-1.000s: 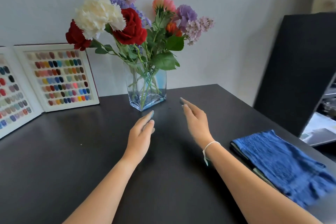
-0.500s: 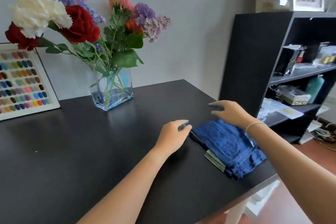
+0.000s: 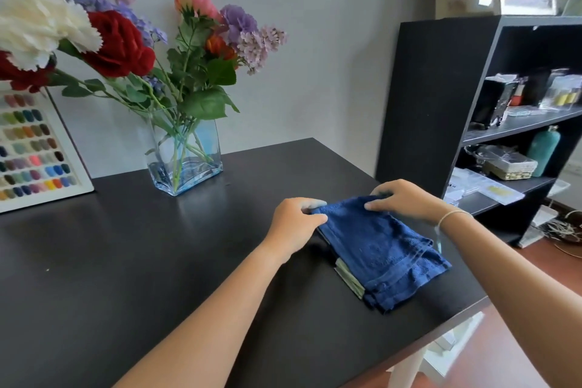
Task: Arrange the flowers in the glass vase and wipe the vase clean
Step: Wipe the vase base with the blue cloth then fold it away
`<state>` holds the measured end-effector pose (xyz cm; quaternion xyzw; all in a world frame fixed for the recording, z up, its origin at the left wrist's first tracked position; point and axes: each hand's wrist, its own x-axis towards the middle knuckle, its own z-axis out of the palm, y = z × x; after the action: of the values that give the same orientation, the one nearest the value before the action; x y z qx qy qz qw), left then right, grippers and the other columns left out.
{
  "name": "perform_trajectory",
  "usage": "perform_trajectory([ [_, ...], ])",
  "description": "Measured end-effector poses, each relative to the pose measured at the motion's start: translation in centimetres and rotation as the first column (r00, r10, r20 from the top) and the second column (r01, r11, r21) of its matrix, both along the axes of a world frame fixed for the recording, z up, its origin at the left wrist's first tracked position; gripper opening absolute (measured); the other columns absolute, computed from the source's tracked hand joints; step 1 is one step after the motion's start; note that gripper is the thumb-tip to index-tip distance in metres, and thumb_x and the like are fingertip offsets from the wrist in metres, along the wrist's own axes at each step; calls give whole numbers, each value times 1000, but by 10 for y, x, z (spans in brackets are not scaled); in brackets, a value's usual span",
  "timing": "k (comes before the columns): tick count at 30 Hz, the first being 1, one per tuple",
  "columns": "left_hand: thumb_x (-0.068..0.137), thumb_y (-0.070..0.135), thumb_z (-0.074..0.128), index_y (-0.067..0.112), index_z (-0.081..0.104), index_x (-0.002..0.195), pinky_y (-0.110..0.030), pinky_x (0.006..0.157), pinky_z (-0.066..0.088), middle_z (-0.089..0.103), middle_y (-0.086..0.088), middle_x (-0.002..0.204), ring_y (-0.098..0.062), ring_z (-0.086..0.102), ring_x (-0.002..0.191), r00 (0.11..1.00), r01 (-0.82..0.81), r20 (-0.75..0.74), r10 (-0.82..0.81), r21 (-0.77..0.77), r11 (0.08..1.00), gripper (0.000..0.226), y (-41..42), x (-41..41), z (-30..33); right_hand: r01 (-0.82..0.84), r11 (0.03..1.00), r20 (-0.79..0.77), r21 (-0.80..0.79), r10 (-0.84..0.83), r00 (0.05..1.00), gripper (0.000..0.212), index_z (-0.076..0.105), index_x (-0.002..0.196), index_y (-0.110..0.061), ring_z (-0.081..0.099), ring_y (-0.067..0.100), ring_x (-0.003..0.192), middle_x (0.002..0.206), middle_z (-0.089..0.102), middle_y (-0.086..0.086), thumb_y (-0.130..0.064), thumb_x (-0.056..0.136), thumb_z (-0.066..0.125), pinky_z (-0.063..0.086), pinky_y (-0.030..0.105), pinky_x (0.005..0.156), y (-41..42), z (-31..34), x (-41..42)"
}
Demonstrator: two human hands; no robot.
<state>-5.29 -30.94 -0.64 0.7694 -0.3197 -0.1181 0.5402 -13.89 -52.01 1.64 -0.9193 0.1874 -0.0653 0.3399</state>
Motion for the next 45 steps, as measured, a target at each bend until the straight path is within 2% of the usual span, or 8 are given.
perform_trajectory([
  [3, 80, 10, 61, 29, 68, 96, -24, 75, 50, 64, 8, 102, -7, 60, 89, 989, -58, -141, 39, -130, 990, 26, 18, 14, 12, -163, 893, 194, 419, 88, 977, 21, 69, 88, -11, 63, 19, 86, 90, 70, 5, -28, 77, 67, 48, 30, 83, 11, 10, -7],
  [7, 83, 7, 61, 32, 67, 89, -20, 67, 53, 65, 9, 99, -3, 63, 85, 976, -63, -219, 4, -266, 962, 27, 45, 32, 33, -376, 525, 403, 763, 68, 913, 14, 63, 84, -13, 67, 16, 76, 80, 69, 2, -23, 75, 61, 55, 26, 67, 46, 17, 5],
  [14, 83, 8, 61, 29, 67, 91, -47, 96, 47, 61, -14, 113, -26, 61, 107, 972, -159, -218, 85, -349, 924, 22, 93, 55, 62, -373, 316, 379, 872, 46, 924, 25, 66, 96, -17, 66, 17, 87, 95, 69, 3, -35, 79, 61, 51, 32, 85, 102, 25, 44],
  [20, 84, 6, 60, 29, 66, 91, -35, 85, 54, 62, -15, 116, -22, 62, 103, 968, -195, -220, 120, -365, 910, 25, 131, 74, 59, -279, 251, 238, 927, 183, 954, 32, 73, 93, -10, 69, 18, 82, 94, 73, 7, -31, 71, 66, 55, 29, 78, 139, 18, 64],
  [31, 90, 16, 54, 25, 52, 124, -26, 77, 52, 55, -1, 118, -13, 57, 101, 900, -431, -240, 364, -365, 825, 35, 161, 123, 19, -197, 107, 221, 975, -317, 922, 37, 65, 104, -8, 69, 18, 87, 98, 73, 5, -35, 79, 66, 52, 33, 67, 155, 35, 108],
  [37, 90, 20, 54, 26, 46, 130, -32, 90, 49, 51, 4, 130, -3, 57, 97, 844, -535, -211, 493, -376, 756, 42, 165, 163, -12, -243, 310, 368, 919, -459, 809, 10, 66, 92, -29, 58, 32, 106, 104, 64, 7, -28, 85, 59, 49, 50, 87, 185, 15, 174],
  [41, 89, 27, 53, 34, 40, 132, -4, 67, 43, 47, 21, 118, 16, 55, 92, 845, -525, -131, 519, -395, 754, 46, 162, 191, -18, -290, 554, 526, 780, -330, 784, 25, 63, 107, -40, 49, 22, 122, 132, 55, 1, -27, 88, 54, 38, 42, 105, 219, -8, 221],
  [45, 88, 36, 53, 41, 37, 132, -11, 82, 35, 45, 11, 138, -4, 46, 120, 856, -501, -86, 510, -386, 775, 47, 163, 216, -21, -367, 674, 610, 641, -158, 776, 36, 49, 124, -42, 41, 4, 128, 130, 50, -23, -29, 91, 50, 33, 27, 108, 244, -24, 257],
])
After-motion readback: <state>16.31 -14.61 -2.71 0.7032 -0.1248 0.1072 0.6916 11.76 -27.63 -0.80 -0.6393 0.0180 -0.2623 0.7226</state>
